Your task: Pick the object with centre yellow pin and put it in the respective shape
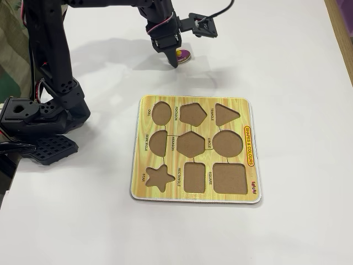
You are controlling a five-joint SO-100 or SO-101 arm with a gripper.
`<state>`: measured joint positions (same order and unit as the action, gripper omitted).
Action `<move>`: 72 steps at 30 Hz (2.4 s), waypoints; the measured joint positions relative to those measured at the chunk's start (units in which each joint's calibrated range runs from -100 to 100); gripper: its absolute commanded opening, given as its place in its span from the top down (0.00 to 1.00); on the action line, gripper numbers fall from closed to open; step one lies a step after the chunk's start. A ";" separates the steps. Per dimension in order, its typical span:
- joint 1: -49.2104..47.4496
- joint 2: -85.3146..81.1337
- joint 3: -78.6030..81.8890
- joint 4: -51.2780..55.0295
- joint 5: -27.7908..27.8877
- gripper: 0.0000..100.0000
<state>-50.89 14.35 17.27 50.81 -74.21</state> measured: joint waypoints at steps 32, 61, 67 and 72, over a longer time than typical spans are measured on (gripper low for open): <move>-2.62 0.00 -1.62 -0.17 0.00 0.88; -1.22 -1.46 -2.97 -5.48 0.31 0.88; 2.34 -1.46 -2.97 -5.48 2.44 0.88; 3.93 -1.46 -2.97 -5.48 2.44 0.88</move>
<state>-46.96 12.89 14.30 45.33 -71.76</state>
